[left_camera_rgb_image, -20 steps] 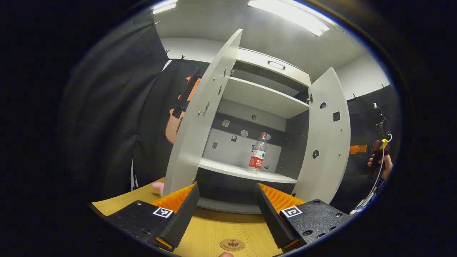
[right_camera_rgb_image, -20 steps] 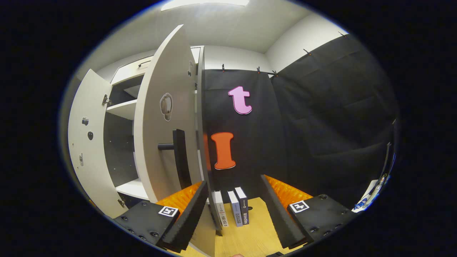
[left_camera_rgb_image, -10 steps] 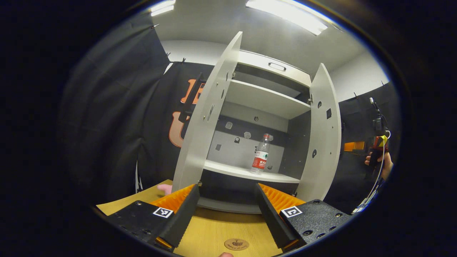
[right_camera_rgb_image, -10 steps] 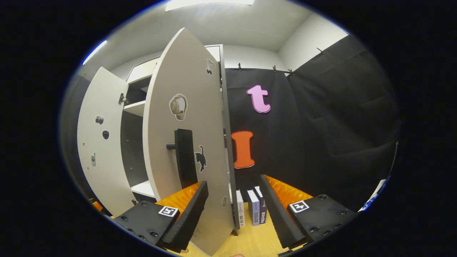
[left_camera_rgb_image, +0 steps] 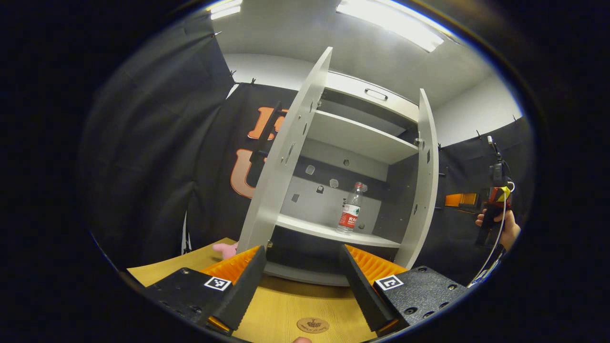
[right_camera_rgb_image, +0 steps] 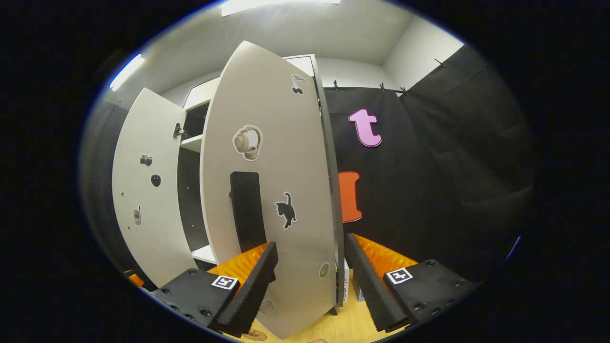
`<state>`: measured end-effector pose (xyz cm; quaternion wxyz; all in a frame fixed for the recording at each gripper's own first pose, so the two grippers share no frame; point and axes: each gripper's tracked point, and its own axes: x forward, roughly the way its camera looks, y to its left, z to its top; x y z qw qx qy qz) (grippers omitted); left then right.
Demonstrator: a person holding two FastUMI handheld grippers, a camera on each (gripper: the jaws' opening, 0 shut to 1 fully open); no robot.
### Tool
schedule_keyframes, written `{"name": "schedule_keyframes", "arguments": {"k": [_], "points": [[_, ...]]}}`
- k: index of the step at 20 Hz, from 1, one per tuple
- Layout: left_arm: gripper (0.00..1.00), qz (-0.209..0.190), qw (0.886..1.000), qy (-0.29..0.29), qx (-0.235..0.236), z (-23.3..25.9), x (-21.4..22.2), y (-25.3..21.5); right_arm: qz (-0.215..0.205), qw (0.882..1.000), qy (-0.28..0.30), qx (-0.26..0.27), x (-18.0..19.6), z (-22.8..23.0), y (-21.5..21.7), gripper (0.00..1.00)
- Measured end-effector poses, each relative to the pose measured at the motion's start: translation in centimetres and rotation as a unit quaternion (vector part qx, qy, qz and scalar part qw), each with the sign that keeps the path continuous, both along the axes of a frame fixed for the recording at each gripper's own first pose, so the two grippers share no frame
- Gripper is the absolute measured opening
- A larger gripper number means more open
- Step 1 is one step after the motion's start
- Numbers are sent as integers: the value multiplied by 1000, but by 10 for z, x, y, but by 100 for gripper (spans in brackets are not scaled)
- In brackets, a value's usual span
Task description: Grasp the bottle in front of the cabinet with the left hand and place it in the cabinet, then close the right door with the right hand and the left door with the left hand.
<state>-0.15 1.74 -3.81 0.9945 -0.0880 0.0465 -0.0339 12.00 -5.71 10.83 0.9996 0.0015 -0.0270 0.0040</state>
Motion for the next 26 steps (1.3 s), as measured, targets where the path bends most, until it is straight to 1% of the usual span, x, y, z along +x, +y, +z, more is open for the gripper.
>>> {"name": "schedule_keyframes", "arguments": {"k": [2, 3, 4, 9, 12, 14, 16, 17, 19, 20, 22, 23, 24, 26], "points": [[94, 6, 1000, 2, 1, -1, -1, 6, 12, 1000, 2, -2, 7, 0, 12, 97], [94, 9, 1000, 3, 2, -1, -1, 9, 19, 1000, 4, 0, 10, -1, 18, 100], [95, 13, 1000, 1, 3, 1, -4, 11, 23, 1000, 7, 0, 14, -2, 22, 97], [94, 34, 999, -5, 14, 6, -2, 27, 56, 998, 19, -3, 34, -12, 54, 97], [94, 43, 999, -9, 23, 10, 0, 35, 62, 998, 21, -12, 48, -14, 73, 97], [94, 51, 998, -14, 26, 12, 1, 41, 53, 998, 9, -18, 55, -11, 73, 96], [94, 62, 998, -18, 26, 16, 1, 47, 55, 998, 13, -19, 63, -12, 79, 95], [94, 68, 997, -21, 27, 18, 1, 50, 56, 998, 12, -19, 68, -11, 82, 100], [94, 82, 996, -24, 32, 21, 0, 60, 56, 998, 14, -21, 77, -13, 91, 100], [94, 88, 995, -24, 34, 22, 0, 65, 53, 998, 15, -20, 79, -13, 94, 95], [95, 101, 994, -24, 35, 23, -2, 75, 49, 998, 17, -20, 92, -15, 99, 95], [92, 108, 993, -23, 35, 24, -2, 81, 48, 999, 18, -18, 97, -16, 102, 95], [94, 114, 993, -22, 36, 23, -3, 86, 47, 999, 19, -16, 102, -16, 105, 95], [94, 129, 991, -21, 43, 24, -5, 93, 49, 999, 18, -15, 107, -16, 107, 95]]}}
